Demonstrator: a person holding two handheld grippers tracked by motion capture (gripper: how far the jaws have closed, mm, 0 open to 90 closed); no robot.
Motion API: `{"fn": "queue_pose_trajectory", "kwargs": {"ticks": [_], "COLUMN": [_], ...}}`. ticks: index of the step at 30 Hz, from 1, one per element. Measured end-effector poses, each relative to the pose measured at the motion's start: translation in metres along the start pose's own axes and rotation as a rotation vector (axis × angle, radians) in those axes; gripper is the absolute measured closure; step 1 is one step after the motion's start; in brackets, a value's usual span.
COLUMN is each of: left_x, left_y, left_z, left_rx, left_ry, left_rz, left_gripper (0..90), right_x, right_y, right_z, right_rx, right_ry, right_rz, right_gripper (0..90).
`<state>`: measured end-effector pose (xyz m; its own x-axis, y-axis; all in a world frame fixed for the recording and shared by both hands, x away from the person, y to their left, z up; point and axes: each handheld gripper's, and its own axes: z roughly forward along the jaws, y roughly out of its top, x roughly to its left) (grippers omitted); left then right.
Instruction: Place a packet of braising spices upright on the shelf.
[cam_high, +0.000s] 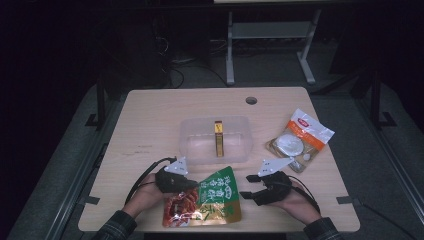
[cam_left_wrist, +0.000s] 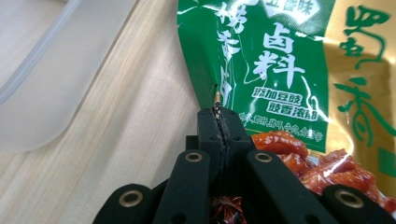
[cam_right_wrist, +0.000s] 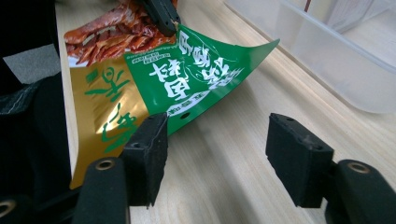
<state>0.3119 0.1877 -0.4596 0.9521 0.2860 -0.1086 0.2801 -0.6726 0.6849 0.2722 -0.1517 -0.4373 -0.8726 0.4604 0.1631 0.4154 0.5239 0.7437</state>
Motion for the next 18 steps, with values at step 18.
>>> {"fn": "queue_pose_trajectory", "kwargs": {"ticks": [18], "left_x": [0.000], "left_y": [0.000], "left_z": [-0.046], "left_rx": [-0.206], "left_ry": [0.004], "left_rz": [-0.081], "left_gripper": [89.9], "right_x": [-0.001], "right_y": [0.000], "right_z": [-0.001], "right_rx": [-0.013], "right_ry": [0.004], "right_rz": [0.010], "right_gripper": [34.7]}}
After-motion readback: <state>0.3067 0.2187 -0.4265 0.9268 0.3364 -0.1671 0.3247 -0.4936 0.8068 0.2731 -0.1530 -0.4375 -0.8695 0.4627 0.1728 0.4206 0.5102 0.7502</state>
